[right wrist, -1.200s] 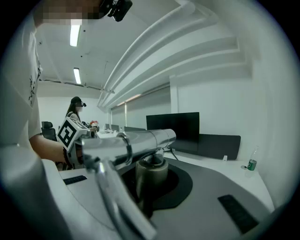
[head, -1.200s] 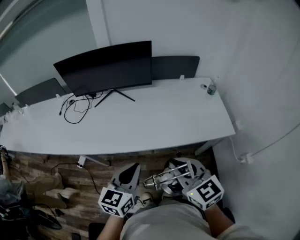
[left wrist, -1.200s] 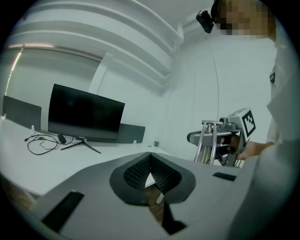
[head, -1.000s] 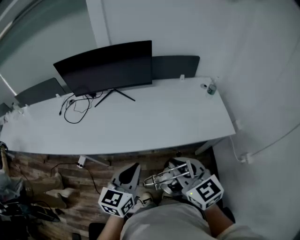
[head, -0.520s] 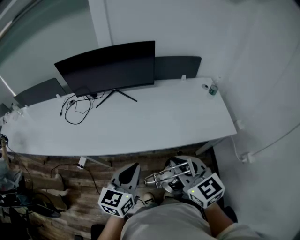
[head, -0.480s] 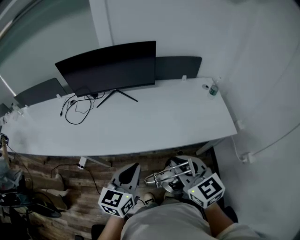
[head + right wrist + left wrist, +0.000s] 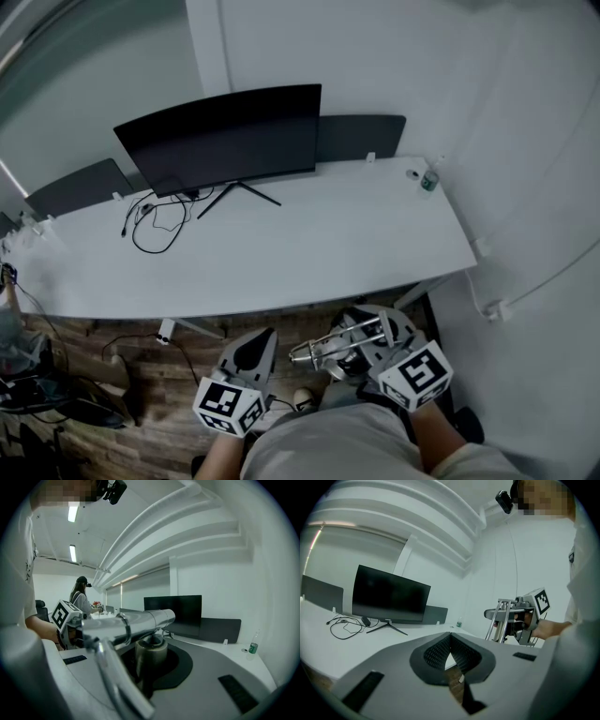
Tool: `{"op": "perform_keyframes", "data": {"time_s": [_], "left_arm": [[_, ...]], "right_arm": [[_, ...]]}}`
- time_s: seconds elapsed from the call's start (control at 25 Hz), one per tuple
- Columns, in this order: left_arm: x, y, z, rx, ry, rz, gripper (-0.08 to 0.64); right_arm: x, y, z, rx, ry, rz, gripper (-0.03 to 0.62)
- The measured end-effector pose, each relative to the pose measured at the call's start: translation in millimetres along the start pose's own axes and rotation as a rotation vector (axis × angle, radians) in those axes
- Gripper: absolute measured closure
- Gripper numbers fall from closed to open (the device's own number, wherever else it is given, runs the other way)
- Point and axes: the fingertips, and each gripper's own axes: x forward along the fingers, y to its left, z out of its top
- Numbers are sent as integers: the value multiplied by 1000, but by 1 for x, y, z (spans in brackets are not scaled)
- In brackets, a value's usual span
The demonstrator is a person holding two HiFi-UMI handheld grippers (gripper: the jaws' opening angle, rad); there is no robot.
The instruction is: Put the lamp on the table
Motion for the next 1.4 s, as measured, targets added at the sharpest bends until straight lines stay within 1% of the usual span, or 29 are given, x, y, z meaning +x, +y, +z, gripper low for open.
{"op": "perform_keyframes", "data": {"time_s": [0.24, 0.44, 0.6, 0.88, 1.24, 1.4], "left_arm": [[4, 9, 2, -1, -3, -3, 557], [14, 20, 4, -4, 4, 11, 557], [31, 29, 8, -3, -1, 12, 557], [73, 44, 16, -5, 4, 27, 557], [142, 67, 36, -4, -6, 37, 557], [169, 74, 45, -36, -32, 31, 557]], "right_arm": [[12, -3, 2, -6, 3, 9, 551], [24, -14, -3, 1, 19, 13, 551], [39, -30, 0, -4, 18, 22, 551], [63, -68, 2, -14, 10, 30, 551], [101, -132, 7, -18, 15, 31, 551], [116, -159, 11, -20, 17, 41, 551]]}}
